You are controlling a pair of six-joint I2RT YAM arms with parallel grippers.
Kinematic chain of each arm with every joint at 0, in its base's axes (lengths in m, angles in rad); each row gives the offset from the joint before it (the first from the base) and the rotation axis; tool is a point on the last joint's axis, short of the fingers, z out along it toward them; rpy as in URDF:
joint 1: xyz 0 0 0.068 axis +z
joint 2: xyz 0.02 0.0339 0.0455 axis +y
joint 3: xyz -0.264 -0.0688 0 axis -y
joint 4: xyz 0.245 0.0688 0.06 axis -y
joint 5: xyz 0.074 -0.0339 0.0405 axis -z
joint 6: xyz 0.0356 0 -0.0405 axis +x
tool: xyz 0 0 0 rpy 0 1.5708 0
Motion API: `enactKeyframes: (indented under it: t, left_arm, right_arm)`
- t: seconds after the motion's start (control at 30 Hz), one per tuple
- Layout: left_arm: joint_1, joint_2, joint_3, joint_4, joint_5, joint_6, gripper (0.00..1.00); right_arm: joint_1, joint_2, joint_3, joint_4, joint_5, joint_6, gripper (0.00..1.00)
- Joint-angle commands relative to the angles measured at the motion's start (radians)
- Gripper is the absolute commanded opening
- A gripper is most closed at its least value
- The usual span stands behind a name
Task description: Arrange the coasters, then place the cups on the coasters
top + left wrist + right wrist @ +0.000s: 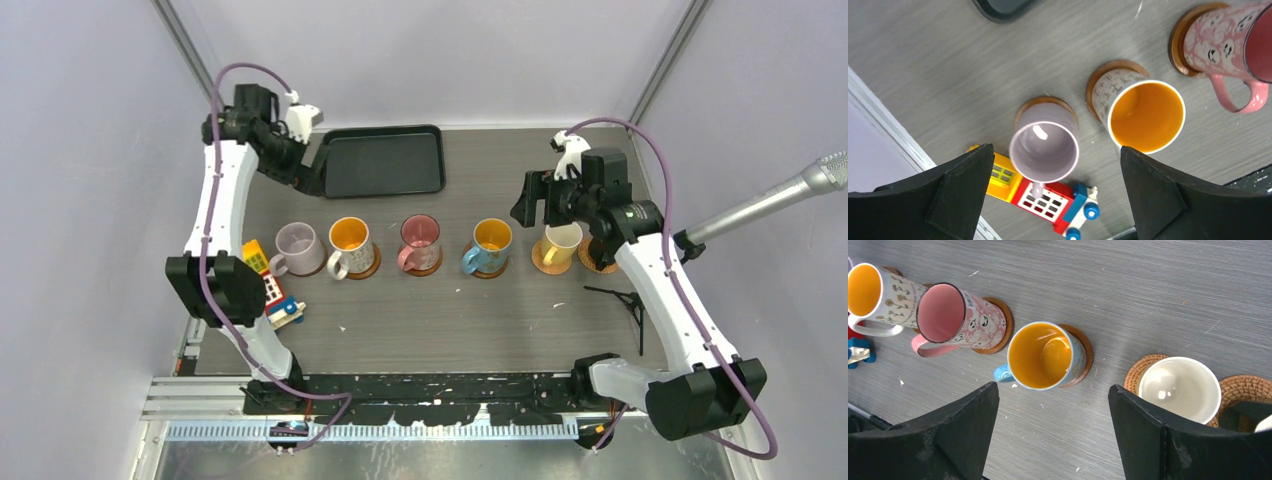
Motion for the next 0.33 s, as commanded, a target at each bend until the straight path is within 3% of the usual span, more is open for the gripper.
enactKeyframes:
  t: [0.0, 0.13, 0.3]
  left_arm:
    - [-0.119, -0.112, -0.163, 0.087, -0.178, -0.09, 1.0]
    - [-0.234, -0.168, -0.295, 0.163, -0.346, -0.1, 1.0]
    - [-0.251, -0.168, -0.298, 0.131, -0.323, -0.128, 1.0]
  right_arm:
    - [0.037, 0.002, -0.025, 0.099, 0.094, 0.018, 0.85]
    - [0.054, 0.012, -0.033, 0.097, 0.084, 0.016, 0.85]
    - [0.063, 0.017, -0.034, 0.1, 0.082, 0.011, 0.85]
